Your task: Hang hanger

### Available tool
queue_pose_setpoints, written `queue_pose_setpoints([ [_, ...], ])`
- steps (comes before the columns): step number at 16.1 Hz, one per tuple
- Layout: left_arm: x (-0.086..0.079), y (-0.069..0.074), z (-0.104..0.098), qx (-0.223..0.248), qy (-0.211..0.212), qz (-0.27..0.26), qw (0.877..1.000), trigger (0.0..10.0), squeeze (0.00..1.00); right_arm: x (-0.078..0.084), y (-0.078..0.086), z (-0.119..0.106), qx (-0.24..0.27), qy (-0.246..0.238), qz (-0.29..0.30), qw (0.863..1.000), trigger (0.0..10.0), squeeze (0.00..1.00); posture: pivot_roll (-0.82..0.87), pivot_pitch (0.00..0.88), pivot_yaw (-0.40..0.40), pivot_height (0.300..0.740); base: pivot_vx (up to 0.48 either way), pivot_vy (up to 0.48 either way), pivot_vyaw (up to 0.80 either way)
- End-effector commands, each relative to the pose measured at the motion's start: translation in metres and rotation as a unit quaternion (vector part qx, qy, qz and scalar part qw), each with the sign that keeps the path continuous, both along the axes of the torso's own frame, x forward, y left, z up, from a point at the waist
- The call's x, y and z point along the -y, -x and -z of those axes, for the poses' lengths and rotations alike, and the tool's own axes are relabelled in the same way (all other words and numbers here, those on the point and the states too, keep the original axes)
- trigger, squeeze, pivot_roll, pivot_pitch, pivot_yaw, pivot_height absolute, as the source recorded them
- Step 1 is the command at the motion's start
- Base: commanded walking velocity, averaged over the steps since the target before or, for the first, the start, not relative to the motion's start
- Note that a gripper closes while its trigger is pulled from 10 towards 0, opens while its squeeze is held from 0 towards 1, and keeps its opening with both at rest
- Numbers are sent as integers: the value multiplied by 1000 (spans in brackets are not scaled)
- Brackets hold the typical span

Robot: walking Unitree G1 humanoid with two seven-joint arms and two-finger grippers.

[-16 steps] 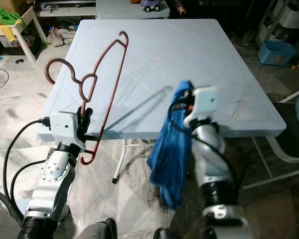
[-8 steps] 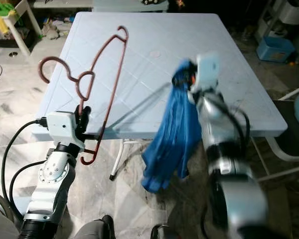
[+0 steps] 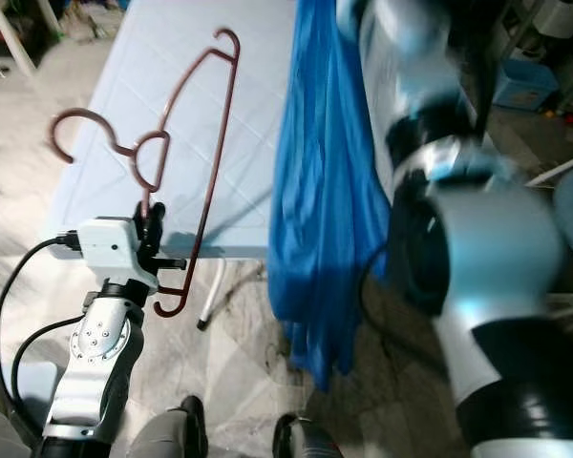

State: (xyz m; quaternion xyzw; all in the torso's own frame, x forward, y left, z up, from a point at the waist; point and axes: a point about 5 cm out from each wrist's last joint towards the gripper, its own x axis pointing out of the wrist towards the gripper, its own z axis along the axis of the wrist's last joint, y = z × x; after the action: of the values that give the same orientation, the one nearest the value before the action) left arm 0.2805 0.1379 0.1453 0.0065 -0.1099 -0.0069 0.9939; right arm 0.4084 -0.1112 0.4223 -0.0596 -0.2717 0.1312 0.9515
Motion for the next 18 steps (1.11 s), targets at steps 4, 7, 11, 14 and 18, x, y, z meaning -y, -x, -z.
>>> queue_pose_setpoints([
  [4, -10, 8, 14, -36, -23, -49, 998, 10000, 0, 22, 36, -79, 177, 7, 98, 979, 10000, 0, 202, 243, -141, 740, 0, 0, 0],
  [7, -10, 7, 13, -35, -27, -53, 998, 10000, 0, 25, 15, -32, 123, 49, 85, 988, 10000, 0, 194, 238, -129, 740, 0, 0, 0],
  [11, -8, 2, 10, -29, -36, -44, 998, 10000, 0, 24, -10, 88, -25, 144, 23, 989, 10000, 0, 177, 233, -107, 740, 0, 0, 0],
  [14, -7, -5, 8, -25, -45, -41, 998, 10000, 0, 24, -6, 163, -121, 185, -57, 974, 10000, 0, 153, 215, -81, 740, 0, 0, 0],
  [18, -4, -11, 6, -21, -46, -29, 998, 10000, 0, 27, 2, 188, -148, 219, -116, 958, 10000, 1000, 121, 194, -63, 740, 0, 0, 0],
])
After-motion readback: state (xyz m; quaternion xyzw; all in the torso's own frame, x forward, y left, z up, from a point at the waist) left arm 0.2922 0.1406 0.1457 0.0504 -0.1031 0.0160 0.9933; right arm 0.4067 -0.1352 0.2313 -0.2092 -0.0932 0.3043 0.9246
